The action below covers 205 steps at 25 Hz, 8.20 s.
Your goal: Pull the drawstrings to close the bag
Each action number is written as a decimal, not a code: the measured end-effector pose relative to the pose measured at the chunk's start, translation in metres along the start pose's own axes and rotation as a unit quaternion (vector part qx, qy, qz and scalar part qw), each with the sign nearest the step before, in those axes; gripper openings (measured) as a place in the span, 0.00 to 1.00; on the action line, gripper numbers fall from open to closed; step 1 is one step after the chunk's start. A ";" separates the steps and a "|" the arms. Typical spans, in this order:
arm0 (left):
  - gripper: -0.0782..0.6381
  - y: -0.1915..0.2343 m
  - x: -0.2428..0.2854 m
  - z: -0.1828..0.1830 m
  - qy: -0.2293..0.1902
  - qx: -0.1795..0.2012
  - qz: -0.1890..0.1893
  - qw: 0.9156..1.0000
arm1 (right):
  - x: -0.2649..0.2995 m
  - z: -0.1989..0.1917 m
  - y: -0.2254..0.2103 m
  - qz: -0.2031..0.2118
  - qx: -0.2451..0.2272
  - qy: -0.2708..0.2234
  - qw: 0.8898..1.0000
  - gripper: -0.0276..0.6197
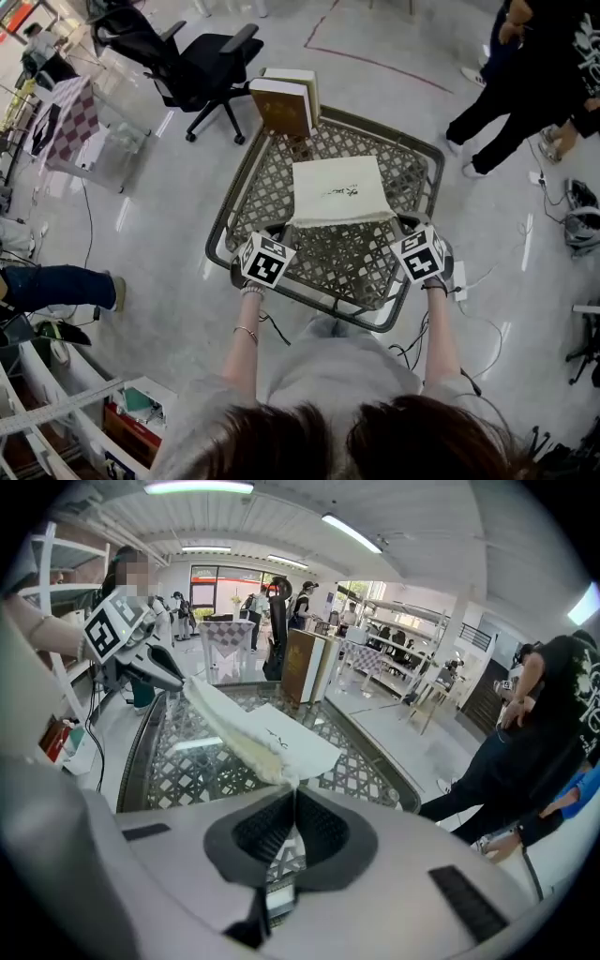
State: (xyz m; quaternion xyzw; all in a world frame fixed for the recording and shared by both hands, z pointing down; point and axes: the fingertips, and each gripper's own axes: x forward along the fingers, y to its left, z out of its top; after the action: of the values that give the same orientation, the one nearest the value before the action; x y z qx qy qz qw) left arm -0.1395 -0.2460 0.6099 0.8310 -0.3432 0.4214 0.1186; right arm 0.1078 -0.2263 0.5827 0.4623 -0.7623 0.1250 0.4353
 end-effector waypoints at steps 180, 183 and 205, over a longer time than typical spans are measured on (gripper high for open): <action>0.15 0.041 -0.203 0.146 -0.312 -0.057 0.268 0.910 | -0.154 0.087 -0.146 -0.236 0.188 -0.310 0.902 0.08; 0.15 0.040 -0.204 0.142 -0.311 -0.064 0.270 0.909 | -0.151 0.085 -0.146 -0.233 0.191 -0.310 0.902 0.08; 0.15 0.048 -0.212 0.130 -0.319 -0.090 0.278 0.902 | -0.150 0.084 -0.155 -0.230 0.222 -0.315 0.894 0.08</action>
State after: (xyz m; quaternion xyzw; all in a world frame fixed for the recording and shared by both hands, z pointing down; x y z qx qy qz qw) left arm -0.1783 -0.2443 0.3593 0.7774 -0.6162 0.1175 -0.0451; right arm 0.2169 -0.2708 0.3829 0.7246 -0.6841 0.0353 0.0749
